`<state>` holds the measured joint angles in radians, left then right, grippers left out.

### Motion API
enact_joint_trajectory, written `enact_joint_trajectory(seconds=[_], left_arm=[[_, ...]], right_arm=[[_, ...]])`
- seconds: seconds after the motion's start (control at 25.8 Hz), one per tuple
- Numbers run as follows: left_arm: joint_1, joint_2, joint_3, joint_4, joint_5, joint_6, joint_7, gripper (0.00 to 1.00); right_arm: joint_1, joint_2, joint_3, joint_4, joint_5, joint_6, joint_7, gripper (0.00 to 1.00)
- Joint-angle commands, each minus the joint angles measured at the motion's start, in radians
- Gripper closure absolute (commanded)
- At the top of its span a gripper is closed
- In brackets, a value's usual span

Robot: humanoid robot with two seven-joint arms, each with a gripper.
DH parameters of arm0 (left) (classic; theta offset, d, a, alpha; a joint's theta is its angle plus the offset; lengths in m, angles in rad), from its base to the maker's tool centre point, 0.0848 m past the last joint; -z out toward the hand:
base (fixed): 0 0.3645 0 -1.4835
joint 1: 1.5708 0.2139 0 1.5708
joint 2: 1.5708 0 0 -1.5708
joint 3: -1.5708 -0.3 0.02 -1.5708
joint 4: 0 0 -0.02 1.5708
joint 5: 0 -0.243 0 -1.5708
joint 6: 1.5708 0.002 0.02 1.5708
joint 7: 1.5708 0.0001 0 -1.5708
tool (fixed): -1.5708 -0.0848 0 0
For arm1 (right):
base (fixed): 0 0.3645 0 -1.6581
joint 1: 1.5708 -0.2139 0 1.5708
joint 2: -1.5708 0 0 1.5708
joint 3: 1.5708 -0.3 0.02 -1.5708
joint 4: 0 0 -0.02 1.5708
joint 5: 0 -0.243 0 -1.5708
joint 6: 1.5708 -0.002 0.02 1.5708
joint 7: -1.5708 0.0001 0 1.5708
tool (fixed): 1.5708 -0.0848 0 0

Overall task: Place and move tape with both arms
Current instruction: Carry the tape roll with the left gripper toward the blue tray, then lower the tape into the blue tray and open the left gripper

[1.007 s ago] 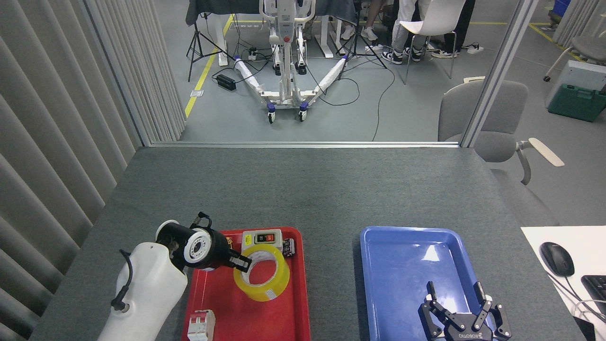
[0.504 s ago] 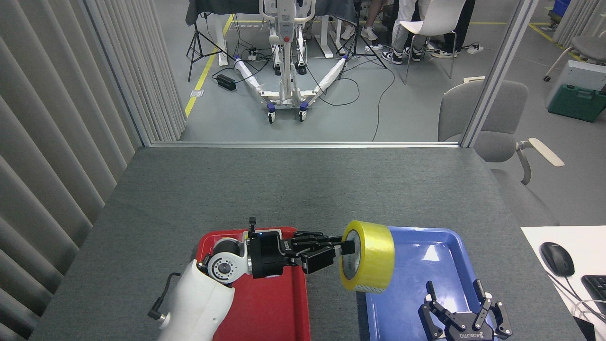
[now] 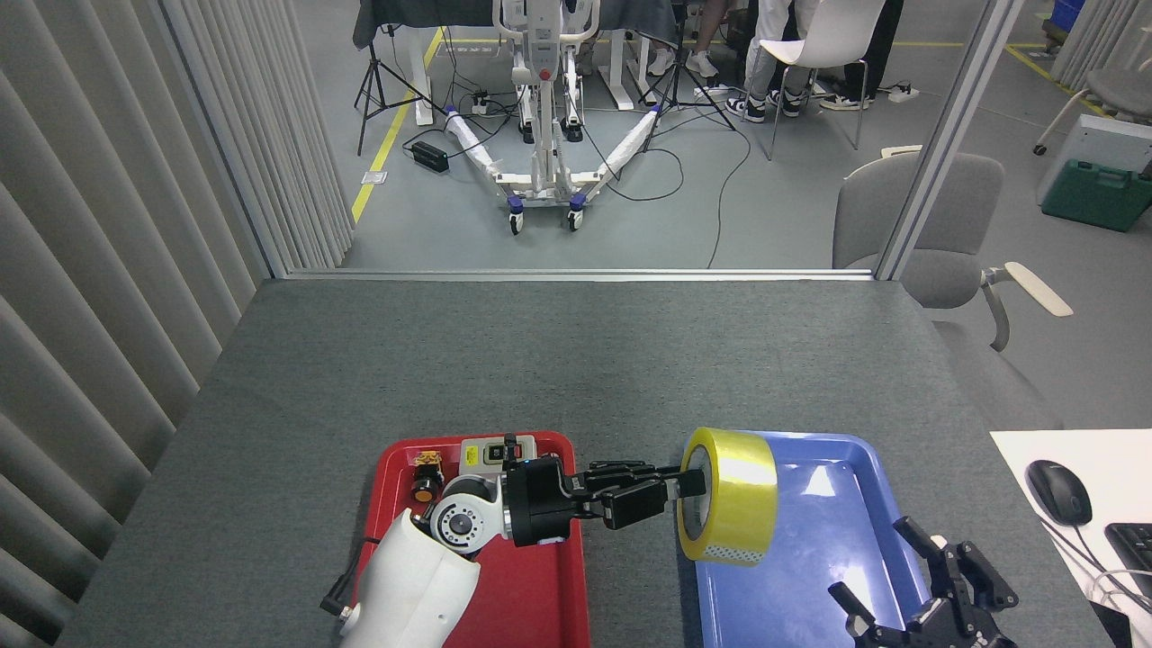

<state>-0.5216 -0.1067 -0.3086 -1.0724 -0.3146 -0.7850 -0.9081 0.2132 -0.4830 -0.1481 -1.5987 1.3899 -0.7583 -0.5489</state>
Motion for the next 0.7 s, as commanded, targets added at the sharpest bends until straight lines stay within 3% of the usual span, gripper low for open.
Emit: enact_joint_trajectory(seconds=[0.0, 0.31, 0.66], left_arm=[[0.0, -0.002, 0.0, 0.009, 0.0, 0.0, 0.0, 1.0], [0.0, -0.022, -0.023, 0.017, -0.098, 0.0, 0.0, 1.0], [0.006, -0.022, -0.058, 0.015, -0.123, 0.0, 0.001, 1.0]], right_arm=[[0.003, -0.019, -0.011, -0.041, -0.043, -0.027, -0.008, 0.0], [0.028, -0.016, 0.085, -0.115, -0.04, -0.027, 0.004, 0.0], [0.037, 0.004, 0.15, -0.104, -0.032, -0.027, 0.064, 0.01]])
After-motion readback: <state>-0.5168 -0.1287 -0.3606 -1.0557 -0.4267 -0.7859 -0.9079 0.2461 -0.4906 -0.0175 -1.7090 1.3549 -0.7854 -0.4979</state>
